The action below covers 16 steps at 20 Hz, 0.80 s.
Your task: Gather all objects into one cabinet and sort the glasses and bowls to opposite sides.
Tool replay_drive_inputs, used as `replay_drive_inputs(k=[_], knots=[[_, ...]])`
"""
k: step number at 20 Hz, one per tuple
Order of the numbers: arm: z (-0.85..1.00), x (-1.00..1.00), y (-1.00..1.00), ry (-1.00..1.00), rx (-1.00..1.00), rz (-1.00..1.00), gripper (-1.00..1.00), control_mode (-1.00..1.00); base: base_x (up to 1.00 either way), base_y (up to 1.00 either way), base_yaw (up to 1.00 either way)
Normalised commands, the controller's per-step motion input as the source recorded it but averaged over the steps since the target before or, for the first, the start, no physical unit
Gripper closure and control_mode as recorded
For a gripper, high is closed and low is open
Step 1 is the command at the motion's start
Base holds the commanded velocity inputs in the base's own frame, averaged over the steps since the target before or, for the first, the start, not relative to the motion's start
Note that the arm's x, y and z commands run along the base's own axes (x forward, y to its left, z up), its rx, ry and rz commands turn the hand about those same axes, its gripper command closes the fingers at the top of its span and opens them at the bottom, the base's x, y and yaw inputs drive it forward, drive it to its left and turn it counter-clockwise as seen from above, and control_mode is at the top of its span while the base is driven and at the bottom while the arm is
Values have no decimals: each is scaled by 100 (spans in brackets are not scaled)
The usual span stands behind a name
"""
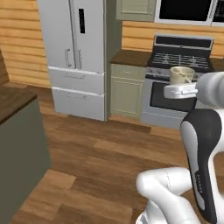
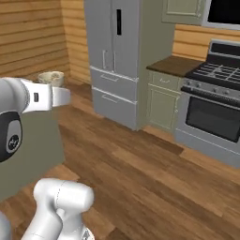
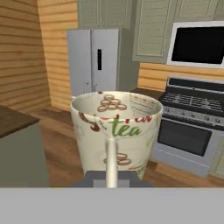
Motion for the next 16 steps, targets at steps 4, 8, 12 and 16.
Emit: replay_drive_inputs(k=[4,8,12,16], knots=[[0,0,0,0,0,0,100,100,100,42,-44],[0,0,0,0,0,0,100,100,60,17,-70],[0,0,0,0,0,0,100,100,21,10,-84],[0,0,0,0,0,0,100,100,28,11,-82]])
